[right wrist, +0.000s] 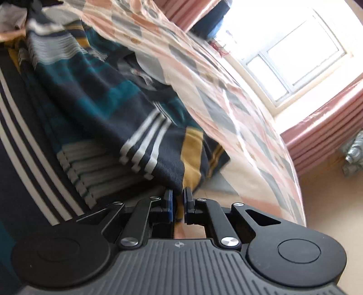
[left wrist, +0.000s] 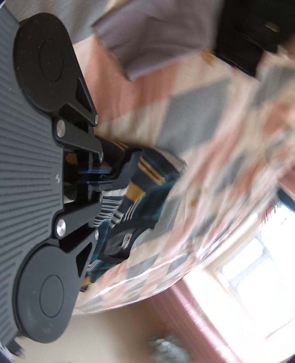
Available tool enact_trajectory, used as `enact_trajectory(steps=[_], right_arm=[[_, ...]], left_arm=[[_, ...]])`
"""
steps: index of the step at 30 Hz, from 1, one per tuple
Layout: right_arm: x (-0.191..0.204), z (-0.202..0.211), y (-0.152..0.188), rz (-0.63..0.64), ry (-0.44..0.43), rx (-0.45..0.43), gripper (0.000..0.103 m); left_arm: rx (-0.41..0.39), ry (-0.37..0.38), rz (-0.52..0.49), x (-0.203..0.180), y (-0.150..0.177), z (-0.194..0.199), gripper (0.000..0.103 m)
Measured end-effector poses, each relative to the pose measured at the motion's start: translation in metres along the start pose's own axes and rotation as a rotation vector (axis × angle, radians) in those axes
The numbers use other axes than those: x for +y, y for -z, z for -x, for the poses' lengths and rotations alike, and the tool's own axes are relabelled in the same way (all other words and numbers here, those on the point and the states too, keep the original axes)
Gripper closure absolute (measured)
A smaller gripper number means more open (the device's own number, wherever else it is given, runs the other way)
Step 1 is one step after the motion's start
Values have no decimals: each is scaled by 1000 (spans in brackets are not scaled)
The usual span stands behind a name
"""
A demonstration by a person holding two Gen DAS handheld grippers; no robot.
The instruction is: Fold clothes
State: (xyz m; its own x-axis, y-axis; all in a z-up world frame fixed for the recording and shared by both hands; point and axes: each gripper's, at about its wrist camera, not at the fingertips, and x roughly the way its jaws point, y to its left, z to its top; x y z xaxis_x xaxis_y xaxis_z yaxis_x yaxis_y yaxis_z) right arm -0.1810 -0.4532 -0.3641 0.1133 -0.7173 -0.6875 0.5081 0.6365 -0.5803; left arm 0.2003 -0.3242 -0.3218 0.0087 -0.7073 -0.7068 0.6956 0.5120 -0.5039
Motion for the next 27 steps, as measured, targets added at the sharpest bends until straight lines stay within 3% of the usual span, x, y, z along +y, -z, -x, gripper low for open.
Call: enact_trajectory(steps=[2, 3, 7, 11, 13, 16, 19, 22, 24, 27], right_arm=[[-3, -16, 11, -67, -39, 117, 101], [-7, -18, 14, -107, -64, 132, 103], [-32, -2, 8, -203, -115, 90, 100], [-77, 15, -1, -433, -179, 7, 69], [-105, 10, -10, -563, -253, -18, 68], [-140, -7, -23, -724, -310, -82, 67], [-147, -45, -44, -719, -346, -113, 69], [-136, -103, -58, -667, -339, -15, 73], [-126, -140, -50, -666, -335, 86, 78], [-130, -138, -45, -731, -346, 83, 76]], left_arm=[[71, -35, -32, -1, 10, -16, 100], [90, -51, -29, 1, 15, -23, 100], [99, -59, 8, 9, 20, -32, 98], [79, -60, 39, 14, 15, -19, 95], [81, -71, 46, 17, 11, -15, 88], [64, -60, 77, 21, 5, -11, 88], [49, -59, 67, 18, 0, -15, 88], [62, -64, 63, 16, 0, -24, 88], [78, -75, 51, 15, 2, -31, 88], [90, -84, 43, 15, 2, -31, 87]])
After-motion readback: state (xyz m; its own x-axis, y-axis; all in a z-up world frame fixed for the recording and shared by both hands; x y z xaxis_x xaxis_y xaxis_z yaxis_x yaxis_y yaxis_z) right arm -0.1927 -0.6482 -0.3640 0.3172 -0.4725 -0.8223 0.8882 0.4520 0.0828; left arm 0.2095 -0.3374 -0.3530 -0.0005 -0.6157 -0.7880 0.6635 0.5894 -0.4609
